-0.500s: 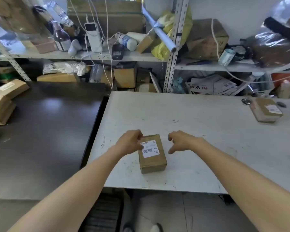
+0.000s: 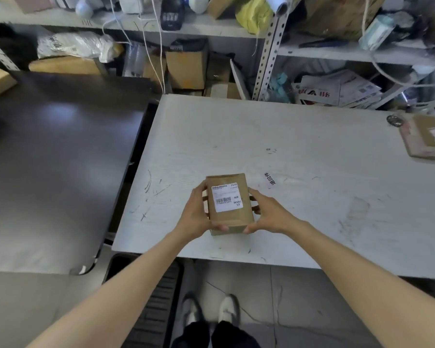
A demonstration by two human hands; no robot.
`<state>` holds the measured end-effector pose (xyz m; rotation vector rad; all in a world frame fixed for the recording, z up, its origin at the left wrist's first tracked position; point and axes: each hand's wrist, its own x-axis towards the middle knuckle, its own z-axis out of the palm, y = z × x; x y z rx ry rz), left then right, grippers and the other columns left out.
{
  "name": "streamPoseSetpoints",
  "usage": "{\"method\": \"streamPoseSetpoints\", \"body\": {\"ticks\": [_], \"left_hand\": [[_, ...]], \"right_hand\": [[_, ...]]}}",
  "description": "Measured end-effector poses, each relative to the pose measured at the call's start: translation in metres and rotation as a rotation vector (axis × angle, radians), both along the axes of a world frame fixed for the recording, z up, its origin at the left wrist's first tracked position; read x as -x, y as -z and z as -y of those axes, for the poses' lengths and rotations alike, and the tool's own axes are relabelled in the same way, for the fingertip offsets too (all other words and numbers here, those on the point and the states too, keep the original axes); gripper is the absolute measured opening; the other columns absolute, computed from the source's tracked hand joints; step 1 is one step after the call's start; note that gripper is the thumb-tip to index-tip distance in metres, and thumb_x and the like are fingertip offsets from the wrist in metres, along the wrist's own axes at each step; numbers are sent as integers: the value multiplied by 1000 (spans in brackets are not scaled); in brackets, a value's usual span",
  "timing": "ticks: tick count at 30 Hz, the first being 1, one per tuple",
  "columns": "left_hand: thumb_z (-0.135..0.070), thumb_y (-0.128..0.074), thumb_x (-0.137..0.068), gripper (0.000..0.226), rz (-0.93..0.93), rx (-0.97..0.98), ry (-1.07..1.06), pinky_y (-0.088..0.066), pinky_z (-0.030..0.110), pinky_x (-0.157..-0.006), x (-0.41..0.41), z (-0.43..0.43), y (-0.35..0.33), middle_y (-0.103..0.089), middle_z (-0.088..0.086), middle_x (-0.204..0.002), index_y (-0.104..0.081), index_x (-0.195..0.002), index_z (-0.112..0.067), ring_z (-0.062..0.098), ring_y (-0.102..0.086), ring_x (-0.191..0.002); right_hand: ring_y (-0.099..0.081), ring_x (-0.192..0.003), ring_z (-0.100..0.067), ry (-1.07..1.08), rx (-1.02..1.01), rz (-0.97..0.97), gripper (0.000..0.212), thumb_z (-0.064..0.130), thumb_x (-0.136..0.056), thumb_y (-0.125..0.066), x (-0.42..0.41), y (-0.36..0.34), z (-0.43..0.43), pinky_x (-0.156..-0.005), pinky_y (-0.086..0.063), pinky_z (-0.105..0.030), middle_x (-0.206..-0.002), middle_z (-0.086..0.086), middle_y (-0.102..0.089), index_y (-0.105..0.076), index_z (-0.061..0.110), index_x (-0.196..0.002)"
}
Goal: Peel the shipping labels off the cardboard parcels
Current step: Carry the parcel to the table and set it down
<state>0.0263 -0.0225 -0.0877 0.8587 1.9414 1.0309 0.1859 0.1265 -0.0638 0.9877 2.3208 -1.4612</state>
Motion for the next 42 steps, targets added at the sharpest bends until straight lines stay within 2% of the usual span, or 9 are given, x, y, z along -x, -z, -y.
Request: {"method": "streamPoseSetpoints", "body": {"ticks": [4,8,14,19,24,28,36,40,42], "left_hand": [[-25,-97,-44,132,0,11,18,-48,33,-94,1,-1,-2,-33,-11,-148,-19,-150,-26,10,-42,-127],[-14,-96,-43,132,59,15,42,-51,44,-97,3,-4,-13,-35,-13,-146,-20,-150,-29,16,-44,-127],[-6,-93,-49,129,10,-51,53,-56,41,-89,13,-17,-63,-38,-16,-142,-19,-151,-31,9,-48,-118],[0,-90,-54,121,-69,-176,71,-55,18,-70,18,-36,-118,-37,-15,-141,-21,-150,-29,12,-47,-119],[1,-90,-54,110,-68,-228,82,-54,19,-71,10,-52,-145,-42,-11,-132,-31,-143,-24,16,-48,-115],[1,-89,-55,110,-37,-209,121,-52,12,-65,-13,-71,-148,-45,-7,-129,-30,-144,-22,13,-49,-112],[-1,-89,-56,103,-51,-185,326,-52,41,-95,-85,-130,-152,-46,2,-141,-35,-142,-17,22,-48,-126],[-4,-91,-53,104,-43,-201,495,-52,48,-95,-128,-157,-151,-47,2,-141,-37,-142,-16,23,-48,-127],[-5,-90,-54,103,-35,-209,595,-52,48,-96,-152,-173,-153,-47,2,-141,-37,-141,-16,22,-48,-126]], "right_hand": [[-54,-110,-13,33,51,-92,113,-3,-59,-84,4,-2,6,-76,-50,-12,-123,13,-50,-20,29,-145],[-58,-106,-14,45,57,-128,113,-5,-54,-86,7,-5,5,-74,-53,-16,-115,16,-54,-26,35,-141],[-64,-96,-12,75,-46,-178,101,9,-53,-90,16,-56,-6,-82,-56,-30,-111,16,-60,-36,34,-134],[-62,-89,-6,136,-173,-261,112,9,-55,-91,20,-115,-19,-61,-50,-16,-112,12,-54,-27,31,-144],[-61,-95,-15,187,-248,-313,112,11,-52,-92,8,-141,-25,-77,-55,-26,-120,1,-57,-31,26,-144],[-61,-96,-14,259,-231,-320,113,8,-53,-91,-20,-139,-32,-74,-55,-25,-115,4,-55,-28,27,-146],[-60,-104,-17,489,-236,-316,113,9,-53,-91,-110,-131,-53,-81,-55,-30,-117,7,-55,-28,30,-145],[-60,-99,-12,658,-234,-300,112,8,-53,-91,-165,-131,-52,-72,-52,-20,-117,8,-55,-29,30,-144],[-59,-104,-14,756,-248,-292,111,7,-53,-90,-193,-131,-48,-77,-53,-23,-118,7,-56,-30,29,-144]]}}
